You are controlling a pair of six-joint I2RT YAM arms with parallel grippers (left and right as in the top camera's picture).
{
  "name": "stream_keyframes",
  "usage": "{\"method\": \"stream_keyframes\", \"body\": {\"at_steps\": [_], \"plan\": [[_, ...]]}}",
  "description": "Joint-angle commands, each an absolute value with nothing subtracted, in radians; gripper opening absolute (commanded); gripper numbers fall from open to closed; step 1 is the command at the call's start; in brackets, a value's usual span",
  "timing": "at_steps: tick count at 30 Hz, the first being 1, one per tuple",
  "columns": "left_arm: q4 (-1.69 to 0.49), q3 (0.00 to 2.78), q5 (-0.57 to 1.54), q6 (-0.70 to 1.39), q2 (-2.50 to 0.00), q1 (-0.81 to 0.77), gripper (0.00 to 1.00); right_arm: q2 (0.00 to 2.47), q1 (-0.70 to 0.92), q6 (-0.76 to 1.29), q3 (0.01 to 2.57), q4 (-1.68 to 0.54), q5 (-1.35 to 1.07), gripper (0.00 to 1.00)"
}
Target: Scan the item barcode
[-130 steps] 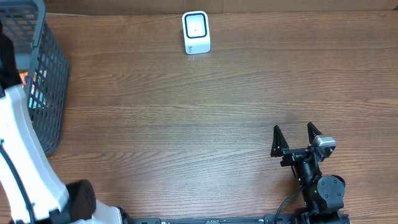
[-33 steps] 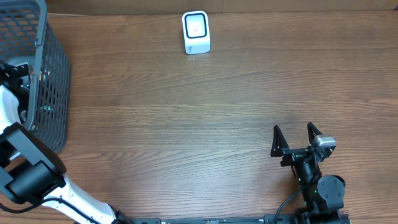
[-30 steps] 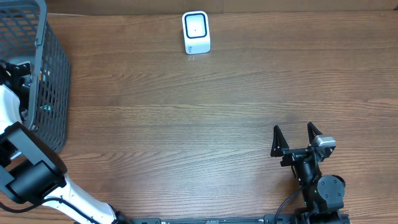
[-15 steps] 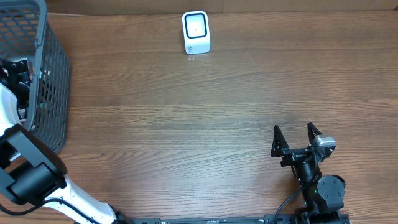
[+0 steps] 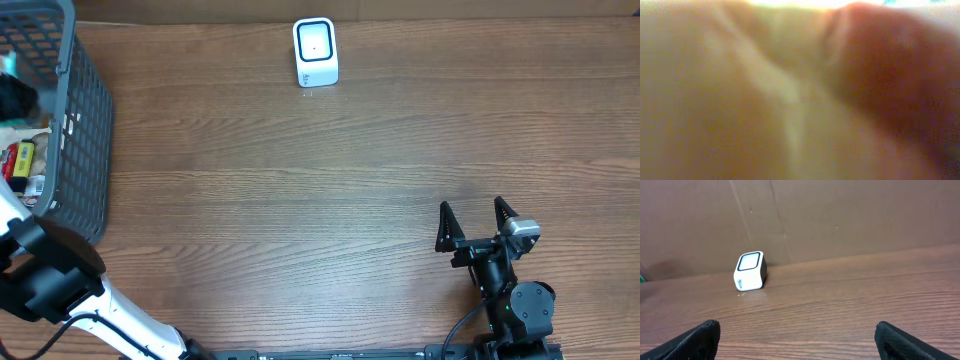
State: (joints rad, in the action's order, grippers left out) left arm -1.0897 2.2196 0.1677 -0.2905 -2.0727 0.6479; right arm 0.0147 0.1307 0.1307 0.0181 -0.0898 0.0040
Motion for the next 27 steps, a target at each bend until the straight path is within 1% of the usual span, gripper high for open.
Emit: {"method": "stream_keyframes", "body": {"at_steps": [1, 6, 10, 12, 15, 18, 20, 23, 27], "plan": [[-1.124, 2.38, 0.177, -0.27, -2.047, 0.643, 0.04, 0.004, 0.126, 0.131, 0.008, -0.083, 0.005, 1.0], [-1.205, 2.563, 0.181, -0.204, -2.046, 0.64, 0.04, 0.004, 0.126, 0.131, 0.008, -0.083, 0.005, 1.0], [-1.261, 2.675, 0.273, -0.193, -2.046, 0.64, 0.04, 0.004, 0.126, 0.131, 0.008, -0.083, 0.005, 1.0], [-1.28, 2.718, 0.364, -0.193, -2.045, 0.64, 0.04, 0.004, 0.126, 0.131, 0.008, -0.083, 0.005, 1.0], [-1.291, 2.766, 0.559, -0.19, -2.045, 0.639, 0.04, 0.004, 0.126, 0.131, 0.008, -0.083, 0.005, 1.0], [-1.285, 2.794, 0.739, -0.141, -2.045, 0.639, 0.04, 0.004, 0.126, 0.131, 0.008, -0.083, 0.005, 1.0], [-1.286, 2.801, 0.797, -0.094, -2.045, 0.633, 0.04, 0.004, 0.126, 0.131, 0.008, -0.083, 0.005, 1.0], [-1.297, 2.803, 0.815, -0.003, -2.046, 0.609, 0.04, 0.004, 0.126, 0.131, 0.008, -0.083, 0.005, 1.0], [-1.332, 2.803, 0.808, 0.011, -2.046, 0.548, 0.04, 0.004, 0.126, 0.131, 0.008, -0.083, 0.005, 1.0]]}}
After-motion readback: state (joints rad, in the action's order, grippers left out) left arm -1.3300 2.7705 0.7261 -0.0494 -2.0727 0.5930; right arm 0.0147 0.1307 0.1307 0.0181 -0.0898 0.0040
